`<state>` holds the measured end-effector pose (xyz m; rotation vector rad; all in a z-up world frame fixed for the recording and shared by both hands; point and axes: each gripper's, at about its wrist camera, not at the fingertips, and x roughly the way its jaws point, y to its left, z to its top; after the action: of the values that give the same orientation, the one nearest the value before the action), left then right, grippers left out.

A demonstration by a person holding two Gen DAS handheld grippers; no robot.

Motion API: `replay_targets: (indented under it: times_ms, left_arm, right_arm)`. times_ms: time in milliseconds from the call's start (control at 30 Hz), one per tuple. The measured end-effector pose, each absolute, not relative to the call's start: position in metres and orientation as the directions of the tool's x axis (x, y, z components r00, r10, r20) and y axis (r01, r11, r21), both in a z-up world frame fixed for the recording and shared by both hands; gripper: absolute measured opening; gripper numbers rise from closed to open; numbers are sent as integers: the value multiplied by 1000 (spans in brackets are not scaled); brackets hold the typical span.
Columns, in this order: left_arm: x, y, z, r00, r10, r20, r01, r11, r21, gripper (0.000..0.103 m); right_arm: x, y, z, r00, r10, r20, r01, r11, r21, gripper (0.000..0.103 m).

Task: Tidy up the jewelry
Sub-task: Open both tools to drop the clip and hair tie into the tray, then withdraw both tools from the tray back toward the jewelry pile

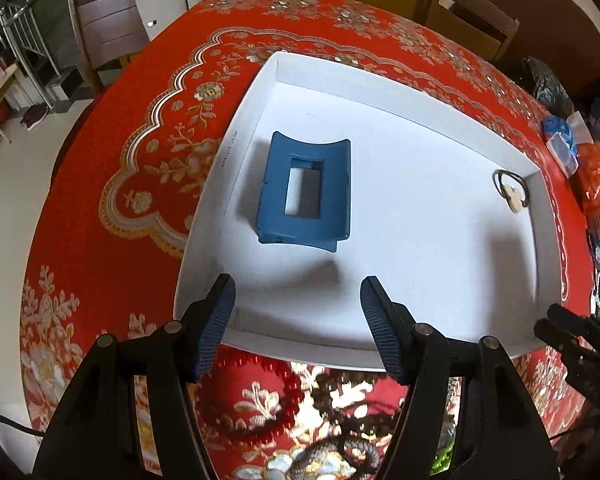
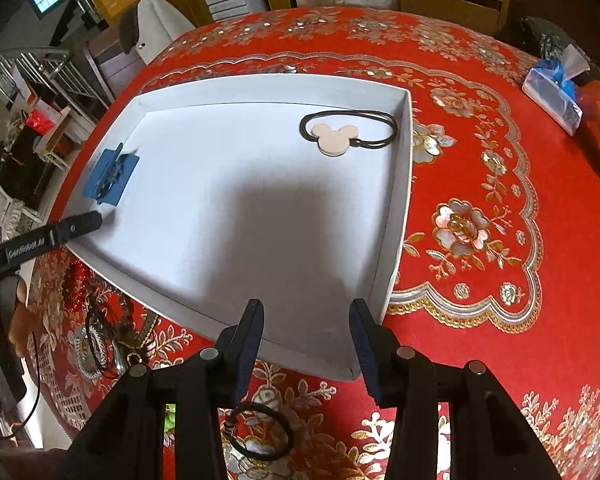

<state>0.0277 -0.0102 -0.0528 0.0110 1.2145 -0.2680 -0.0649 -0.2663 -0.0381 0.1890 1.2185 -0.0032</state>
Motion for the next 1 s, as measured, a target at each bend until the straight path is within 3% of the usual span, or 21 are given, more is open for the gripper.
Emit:
replay_targets:
  times_ms: [367,567,1000]
  left_arm:
    - [16,13,-15,378,-247,-892,188,964,-187,65]
    - [-3,43,10,421,-253,-871,173,965,-196,65]
    - [-59,78,-2,417,-213,-883,161,974,-159,65]
  right_arm:
    - [-86,-252,-3,459,101,-882,125,976,177,43]
    - [-107,-220,21,527,158,-835,68,972,226,49]
    - [-145,-151,9,507,228,-831,-15,966,256,49]
